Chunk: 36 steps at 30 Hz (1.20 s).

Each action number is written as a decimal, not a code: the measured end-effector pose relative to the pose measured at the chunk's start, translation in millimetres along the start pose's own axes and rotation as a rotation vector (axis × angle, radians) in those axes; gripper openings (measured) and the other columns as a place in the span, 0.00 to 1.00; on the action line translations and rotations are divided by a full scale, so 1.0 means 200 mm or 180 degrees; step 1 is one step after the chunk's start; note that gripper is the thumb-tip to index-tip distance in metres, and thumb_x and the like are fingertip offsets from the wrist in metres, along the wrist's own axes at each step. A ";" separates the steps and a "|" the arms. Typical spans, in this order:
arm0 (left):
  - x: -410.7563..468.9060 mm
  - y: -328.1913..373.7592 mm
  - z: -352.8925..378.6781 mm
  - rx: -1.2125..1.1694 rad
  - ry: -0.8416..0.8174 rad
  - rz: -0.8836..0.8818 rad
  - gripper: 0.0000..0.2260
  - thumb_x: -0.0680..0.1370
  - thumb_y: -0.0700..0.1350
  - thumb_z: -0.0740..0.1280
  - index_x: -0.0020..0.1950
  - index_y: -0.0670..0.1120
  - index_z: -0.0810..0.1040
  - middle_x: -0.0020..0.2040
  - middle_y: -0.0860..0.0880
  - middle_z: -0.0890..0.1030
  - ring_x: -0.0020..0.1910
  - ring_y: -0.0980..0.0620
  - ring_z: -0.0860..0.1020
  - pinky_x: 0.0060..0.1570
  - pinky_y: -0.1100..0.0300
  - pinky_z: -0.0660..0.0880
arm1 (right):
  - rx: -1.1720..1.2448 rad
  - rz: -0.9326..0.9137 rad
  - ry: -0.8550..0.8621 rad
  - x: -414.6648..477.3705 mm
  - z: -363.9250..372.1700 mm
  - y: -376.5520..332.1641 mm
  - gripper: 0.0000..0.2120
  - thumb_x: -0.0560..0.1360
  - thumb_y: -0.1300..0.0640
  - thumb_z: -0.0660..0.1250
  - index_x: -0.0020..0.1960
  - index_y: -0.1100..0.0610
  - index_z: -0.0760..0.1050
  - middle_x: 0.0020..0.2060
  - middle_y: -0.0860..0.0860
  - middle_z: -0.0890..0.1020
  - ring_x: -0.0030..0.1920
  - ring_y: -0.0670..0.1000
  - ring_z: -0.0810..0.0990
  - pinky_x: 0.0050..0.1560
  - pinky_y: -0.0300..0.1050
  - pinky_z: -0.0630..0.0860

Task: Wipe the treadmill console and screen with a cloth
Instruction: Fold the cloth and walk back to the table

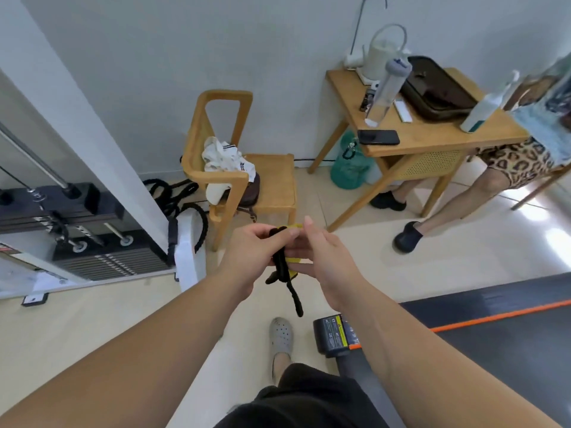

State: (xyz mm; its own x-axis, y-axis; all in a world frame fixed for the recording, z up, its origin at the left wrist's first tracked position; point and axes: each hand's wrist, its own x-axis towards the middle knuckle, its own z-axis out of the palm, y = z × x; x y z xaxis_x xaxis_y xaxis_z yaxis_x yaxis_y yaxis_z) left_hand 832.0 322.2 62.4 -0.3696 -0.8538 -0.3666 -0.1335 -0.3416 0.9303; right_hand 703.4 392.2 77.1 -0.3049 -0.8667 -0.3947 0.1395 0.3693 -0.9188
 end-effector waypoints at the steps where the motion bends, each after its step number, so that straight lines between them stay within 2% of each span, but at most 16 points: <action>1: 0.06 0.00 0.00 0.0072 0.0026 0.0021 0.10 0.74 0.47 0.77 0.48 0.42 0.85 0.45 0.41 0.87 0.45 0.42 0.86 0.46 0.48 0.84 | 0.0005 0.0025 -0.0040 0.06 -0.01 -0.01 0.22 0.86 0.42 0.56 0.55 0.55 0.84 0.48 0.55 0.88 0.52 0.51 0.87 0.56 0.51 0.83; 4: 0.29 0.00 -0.02 0.0282 0.0236 0.0034 0.03 0.74 0.44 0.76 0.43 0.46 0.85 0.41 0.43 0.85 0.42 0.42 0.84 0.47 0.45 0.84 | -0.0047 0.0024 0.0046 0.28 -0.05 -0.04 0.20 0.85 0.44 0.58 0.55 0.55 0.84 0.47 0.54 0.88 0.52 0.54 0.87 0.54 0.50 0.84; 6: 0.44 0.04 -0.03 0.0321 0.0284 -0.0017 0.04 0.73 0.48 0.75 0.42 0.47 0.85 0.44 0.40 0.85 0.46 0.37 0.84 0.53 0.38 0.82 | -0.0225 -0.0113 0.0433 0.47 -0.10 -0.06 0.11 0.84 0.50 0.64 0.52 0.53 0.84 0.46 0.53 0.87 0.53 0.57 0.85 0.53 0.50 0.83; 8: 0.59 0.13 -0.02 0.0320 0.0132 -0.0084 0.04 0.75 0.48 0.74 0.45 0.48 0.86 0.47 0.39 0.85 0.48 0.38 0.84 0.57 0.37 0.80 | -0.0460 -0.0064 0.0613 0.66 -0.17 -0.08 0.05 0.81 0.52 0.68 0.56 0.49 0.80 0.51 0.48 0.84 0.56 0.53 0.82 0.55 0.47 0.80; 11: 0.81 0.29 0.01 0.0333 -0.0200 -0.0133 0.05 0.80 0.44 0.70 0.50 0.45 0.85 0.47 0.42 0.85 0.47 0.48 0.82 0.58 0.48 0.78 | -0.0317 0.0328 0.0059 0.93 -0.32 -0.13 0.18 0.80 0.49 0.70 0.69 0.48 0.75 0.61 0.45 0.81 0.64 0.49 0.77 0.68 0.51 0.73; 13: 0.95 0.40 0.05 0.0225 -0.0289 -0.0105 0.06 0.82 0.44 0.68 0.51 0.44 0.84 0.45 0.46 0.84 0.46 0.51 0.82 0.54 0.54 0.78 | -0.0182 0.0395 -0.0305 1.10 -0.42 -0.18 0.17 0.80 0.48 0.69 0.68 0.46 0.77 0.63 0.44 0.82 0.67 0.48 0.76 0.72 0.53 0.69; 15: 1.09 0.48 0.11 -0.0036 -0.0293 -0.0204 0.06 0.82 0.43 0.66 0.50 0.45 0.83 0.43 0.48 0.84 0.43 0.52 0.82 0.47 0.59 0.80 | 0.0014 0.0349 -0.0346 1.22 -0.51 -0.24 0.12 0.81 0.48 0.69 0.63 0.47 0.81 0.61 0.44 0.84 0.65 0.48 0.79 0.71 0.50 0.71; 16: 1.16 0.52 0.14 -0.0134 -0.0291 -0.0259 0.06 0.82 0.43 0.66 0.50 0.46 0.83 0.43 0.48 0.84 0.43 0.52 0.82 0.47 0.58 0.80 | 0.0118 0.0295 -0.0249 1.27 -0.54 -0.27 0.10 0.81 0.50 0.68 0.61 0.50 0.82 0.59 0.46 0.85 0.63 0.48 0.81 0.70 0.49 0.72; 18: 1.31 0.58 0.21 -0.0211 -0.0238 -0.0367 0.06 0.83 0.44 0.66 0.52 0.46 0.82 0.47 0.47 0.85 0.47 0.49 0.83 0.53 0.50 0.80 | 0.0255 0.0187 0.0002 1.37 -0.63 -0.31 0.10 0.82 0.53 0.67 0.57 0.58 0.82 0.51 0.53 0.85 0.55 0.51 0.83 0.67 0.52 0.77; 20: 1.46 0.62 0.29 -0.0223 -0.0135 -0.0443 0.06 0.83 0.45 0.66 0.54 0.46 0.82 0.51 0.45 0.85 0.50 0.47 0.83 0.58 0.46 0.79 | 0.0239 0.0125 0.0177 1.47 -0.70 -0.35 0.12 0.83 0.55 0.66 0.56 0.64 0.79 0.45 0.59 0.80 0.48 0.55 0.81 0.61 0.54 0.82; 22: 1.64 0.66 0.38 -0.0203 -0.0111 -0.0506 0.06 0.83 0.45 0.65 0.55 0.47 0.81 0.51 0.46 0.86 0.51 0.46 0.83 0.57 0.47 0.80 | 0.0173 0.0080 0.0363 1.57 -0.79 -0.39 0.10 0.84 0.55 0.65 0.53 0.63 0.78 0.42 0.57 0.78 0.44 0.54 0.79 0.48 0.47 0.84; 24: 1.78 0.67 0.45 -0.0165 -0.0156 -0.0537 0.06 0.83 0.46 0.65 0.54 0.47 0.81 0.49 0.47 0.86 0.49 0.47 0.84 0.51 0.48 0.81 | 0.0129 0.0069 0.0559 1.65 -0.84 -0.45 0.09 0.84 0.55 0.64 0.51 0.60 0.78 0.40 0.54 0.78 0.42 0.52 0.79 0.42 0.42 0.81; 26: 1.96 0.69 0.55 -0.0068 -0.0261 -0.0567 0.06 0.84 0.46 0.65 0.54 0.48 0.81 0.46 0.48 0.86 0.45 0.49 0.84 0.45 0.50 0.81 | 0.0114 0.0118 0.0816 1.77 -0.91 -0.50 0.10 0.84 0.54 0.63 0.52 0.59 0.77 0.42 0.53 0.79 0.44 0.52 0.79 0.42 0.45 0.82; 30: 2.28 0.76 0.73 0.0133 -0.0477 -0.0675 0.06 0.83 0.47 0.65 0.54 0.48 0.82 0.42 0.51 0.86 0.42 0.51 0.85 0.43 0.52 0.81 | 0.0085 0.0356 0.1143 1.99 -1.05 -0.62 0.08 0.83 0.52 0.65 0.51 0.56 0.77 0.45 0.55 0.80 0.46 0.53 0.80 0.52 0.62 0.84; 33: 2.47 0.82 0.86 0.0243 -0.0686 -0.0766 0.07 0.83 0.47 0.65 0.55 0.47 0.81 0.46 0.47 0.86 0.43 0.48 0.84 0.42 0.52 0.80 | 0.0223 0.0438 0.1222 2.11 -1.16 -0.68 0.04 0.80 0.57 0.71 0.53 0.57 0.78 0.47 0.57 0.84 0.46 0.54 0.84 0.51 0.63 0.84; 36: 2.61 0.85 0.95 0.0303 -0.0820 -0.0842 0.07 0.83 0.46 0.65 0.55 0.45 0.81 0.46 0.46 0.85 0.43 0.48 0.84 0.43 0.51 0.82 | 0.0263 0.0498 0.1363 2.22 -1.25 -0.71 0.03 0.80 0.61 0.71 0.53 0.58 0.79 0.46 0.58 0.84 0.44 0.53 0.84 0.48 0.60 0.86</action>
State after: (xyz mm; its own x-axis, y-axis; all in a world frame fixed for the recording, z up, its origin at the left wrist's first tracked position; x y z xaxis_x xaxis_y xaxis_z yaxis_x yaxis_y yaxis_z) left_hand 441.5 -105.7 31.2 -0.5285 -0.6101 -0.5903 -0.3357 -0.4885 0.8054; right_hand 311.7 38.6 29.6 -0.6335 -0.5799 -0.5123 0.2841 0.4415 -0.8511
